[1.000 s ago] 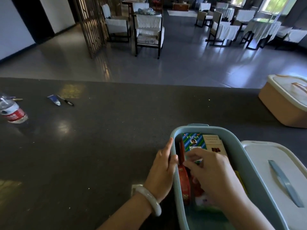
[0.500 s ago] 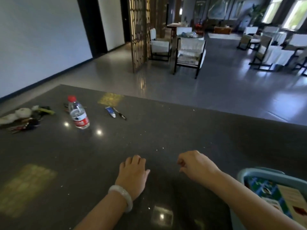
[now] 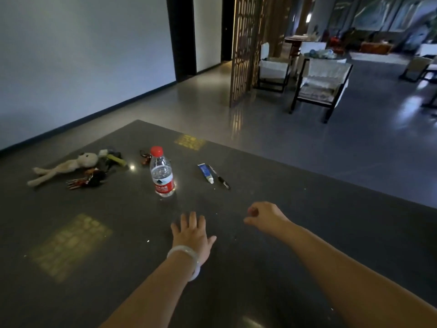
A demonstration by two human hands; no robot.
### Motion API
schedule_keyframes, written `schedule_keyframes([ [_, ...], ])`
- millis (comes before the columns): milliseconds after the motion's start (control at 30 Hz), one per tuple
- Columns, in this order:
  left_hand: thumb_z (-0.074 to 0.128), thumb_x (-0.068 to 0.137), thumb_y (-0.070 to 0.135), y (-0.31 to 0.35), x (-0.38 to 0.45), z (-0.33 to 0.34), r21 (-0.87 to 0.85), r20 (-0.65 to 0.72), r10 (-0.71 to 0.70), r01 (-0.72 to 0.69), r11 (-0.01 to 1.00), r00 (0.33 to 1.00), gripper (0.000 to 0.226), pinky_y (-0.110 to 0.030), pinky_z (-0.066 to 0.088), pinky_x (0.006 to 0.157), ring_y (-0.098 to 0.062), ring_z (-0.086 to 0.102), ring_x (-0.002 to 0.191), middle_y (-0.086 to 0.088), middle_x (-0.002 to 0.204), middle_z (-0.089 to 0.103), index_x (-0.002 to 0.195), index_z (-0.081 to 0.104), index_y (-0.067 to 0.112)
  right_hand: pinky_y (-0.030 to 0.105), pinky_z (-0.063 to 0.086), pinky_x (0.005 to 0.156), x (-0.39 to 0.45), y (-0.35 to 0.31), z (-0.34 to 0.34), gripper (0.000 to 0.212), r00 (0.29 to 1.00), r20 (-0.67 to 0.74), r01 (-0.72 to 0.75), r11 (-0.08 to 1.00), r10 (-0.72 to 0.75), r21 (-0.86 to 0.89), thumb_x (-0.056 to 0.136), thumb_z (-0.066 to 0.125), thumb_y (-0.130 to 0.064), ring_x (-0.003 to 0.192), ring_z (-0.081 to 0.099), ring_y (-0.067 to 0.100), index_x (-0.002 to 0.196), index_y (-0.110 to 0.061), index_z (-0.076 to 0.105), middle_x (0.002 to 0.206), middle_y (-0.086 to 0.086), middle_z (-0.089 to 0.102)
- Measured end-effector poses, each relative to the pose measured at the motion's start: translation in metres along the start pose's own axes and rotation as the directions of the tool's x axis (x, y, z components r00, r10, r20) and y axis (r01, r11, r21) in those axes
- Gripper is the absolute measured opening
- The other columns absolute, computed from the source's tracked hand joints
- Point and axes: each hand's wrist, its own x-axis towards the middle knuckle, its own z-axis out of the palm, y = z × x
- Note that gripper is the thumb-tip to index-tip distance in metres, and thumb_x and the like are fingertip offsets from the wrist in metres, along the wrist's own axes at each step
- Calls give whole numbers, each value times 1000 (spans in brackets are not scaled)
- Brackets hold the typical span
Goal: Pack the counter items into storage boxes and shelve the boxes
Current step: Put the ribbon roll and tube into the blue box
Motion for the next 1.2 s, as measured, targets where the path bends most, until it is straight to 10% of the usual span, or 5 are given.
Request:
schedule_keyframes([
  [633, 15, 96, 62, -5, 11, 32, -80, 38, 17, -14, 997, 999, 76, -62, -15, 111, -39, -29, 141, -9, 155, -31, 149, -22, 23, 34, 35, 108, 184, -80, 68, 41, 965, -158, 208, 978, -211, -35, 91, 63, -24, 127, 47, 25, 131, -21, 59, 144, 7, 47],
  [867, 17, 95, 63, -4, 11, 28, -100, 76, 9, -1, 995, 997, 76, -62, -13, 112, -38, -28, 141, -7, 157, -29, 150, -19, 25, 11, 25, 101, 101, -30, 77, 38, 925, -259, 272, 961, -278, -57, 92, 58, -14, 124, 45, 11, 128, -26, 61, 136, -2, 54],
  [1200, 36, 97, 55, -6, -5, 8, -185, 88, 59, -42, 982, 994, 77, -58, -4, 117, -33, -20, 145, -5, 160, -20, 154, -5, 24, 20, 36, 103, -76, 41, 86, 36, 930, -309, 206, 978, -199, -10, 92, 60, -19, 117, 41, -3, 124, -35, 60, 135, -8, 48],
])
